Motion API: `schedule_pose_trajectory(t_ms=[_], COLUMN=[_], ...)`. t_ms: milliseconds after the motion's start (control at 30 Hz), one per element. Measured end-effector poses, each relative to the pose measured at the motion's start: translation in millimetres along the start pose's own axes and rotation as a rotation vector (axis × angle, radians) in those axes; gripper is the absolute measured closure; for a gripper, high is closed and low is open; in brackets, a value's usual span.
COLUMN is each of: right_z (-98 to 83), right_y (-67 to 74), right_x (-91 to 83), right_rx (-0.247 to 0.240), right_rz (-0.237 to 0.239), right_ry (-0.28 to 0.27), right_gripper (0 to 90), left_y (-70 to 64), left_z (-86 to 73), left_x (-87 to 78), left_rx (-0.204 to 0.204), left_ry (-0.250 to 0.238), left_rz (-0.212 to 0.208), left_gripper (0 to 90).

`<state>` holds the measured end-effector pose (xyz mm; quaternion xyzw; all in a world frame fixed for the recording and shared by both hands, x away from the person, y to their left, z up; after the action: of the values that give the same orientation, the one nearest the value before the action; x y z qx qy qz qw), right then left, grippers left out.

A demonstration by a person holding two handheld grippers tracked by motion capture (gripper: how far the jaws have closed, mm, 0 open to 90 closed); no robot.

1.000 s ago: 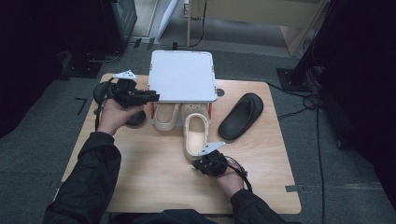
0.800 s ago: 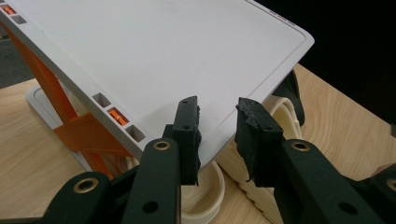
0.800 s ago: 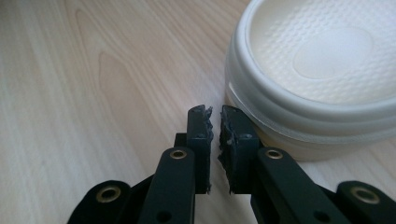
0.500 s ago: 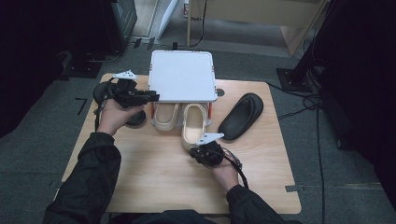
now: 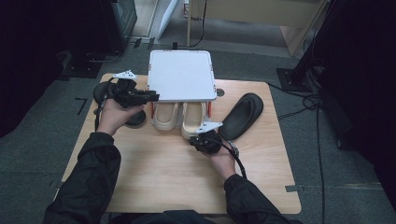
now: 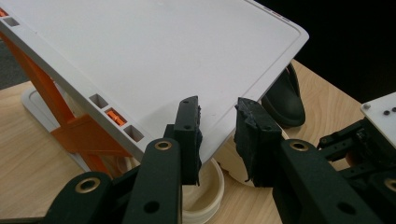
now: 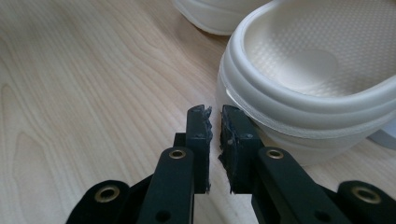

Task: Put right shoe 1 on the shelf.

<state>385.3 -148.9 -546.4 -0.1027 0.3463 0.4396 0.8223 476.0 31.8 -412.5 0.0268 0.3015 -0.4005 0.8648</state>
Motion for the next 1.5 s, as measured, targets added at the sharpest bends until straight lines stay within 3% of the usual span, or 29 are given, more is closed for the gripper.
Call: schedule_pose_trajectory(t_ms=[100, 200, 233, 400, 467, 600, 700, 767, 833, 1000, 1067, 1167, 1233, 1367, 1500], right_z=[1.2, 4.3, 11.3, 27.2, 29.3, 39.6, 50.4, 53.1, 55.8, 53.9, 52.2, 50.2, 51.0, 52.2, 53.3], right_y=[-3.0, -0.4, 3.4, 3.9, -0.5, 2.5, 7.6, 6.5, 3.8, -6.3, -9.6, -14.1, -14.5, -12.0, -17.5], right_x=[0.2, -1.8, -7.3, -16.5, -12.0, 1.4, 8.7, 12.3, 13.9, 30.3, 36.9, 41.4, 41.7, 40.1, 35.6], right_rx=[0.011, 0.063, 0.049, 0.044, 0.048, 0.054, 0.045, 0.031, 0.048, 0.082, 0.076, 0.026, 0.017, -0.112, -0.081], right_rz=[-0.005, 0.020, 0.018, -0.007, -0.029, -0.022, -0.052, -0.097, -0.119, -0.124, -0.137, -0.159, -0.125, -0.119, -0.116], right_ry=[-0.006, -0.021, -0.060, -0.131, -0.137, -0.154, -0.165, -0.159, -0.178, -0.128, -0.114, -0.093, -0.095, -0.052, -0.056], right_gripper=[79.6, 68.4, 66.3, 60.4, 60.6, 61.1, 53.5, 53.1, 53.3, 50.6, 52.1, 61.0, 64.7, 70.3, 70.3], left_y=[-0.1, 0.1, 0.2, 0.0, 0.0, 0.1, 0.4, 0.1, 0.1, 0.6, 0.6, 1.1, 1.2, 1.0, 0.9], left_z=[-0.1, 0.0, 0.1, 0.2, 0.3, 0.3, 0.1, 0.1, 0.1, 0.0, 0.0, -0.2, -0.2, -0.2, -0.1], left_x=[0.0, 0.1, 0.3, 0.5, 0.5, 0.4, 0.1, 0.3, 0.3, 0.0, 0.1, -0.2, -0.3, -0.1, 0.0], left_rx=[0.004, 0.003, 0.002, 0.000, -0.002, -0.005, -0.007, -0.006, -0.005, -0.005, -0.004, -0.005, -0.005, -0.002, -0.001], left_ry=[0.002, 0.002, -0.001, 0.001, -0.001, -0.002, -0.002, -0.002, -0.003, -0.003, -0.003, -0.003, -0.003, -0.004, -0.004], left_rz=[0.003, 0.004, 0.003, 0.001, 0.003, 0.002, -0.001, -0.001, -0.001, -0.006, -0.007, -0.007, -0.007, -0.008, -0.006], left_gripper=[70.8, 70.8, 70.9, 71.0, 71.0, 71.0, 71.1, 71.0, 71.0, 71.0, 71.0, 71.1, 71.1, 71.1, 71.2])
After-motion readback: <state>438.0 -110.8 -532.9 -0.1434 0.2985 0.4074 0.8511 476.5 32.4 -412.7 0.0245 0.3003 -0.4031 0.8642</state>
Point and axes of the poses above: each handheld gripper's, and its own axes: x roughly forward along the jaws, z roughly out of its top, y roughly to its left, the point moved 9 cm from there along x, roughly forward along the jaws, and after that the axes turned 6 degrees about z, right-handed, at the moved point
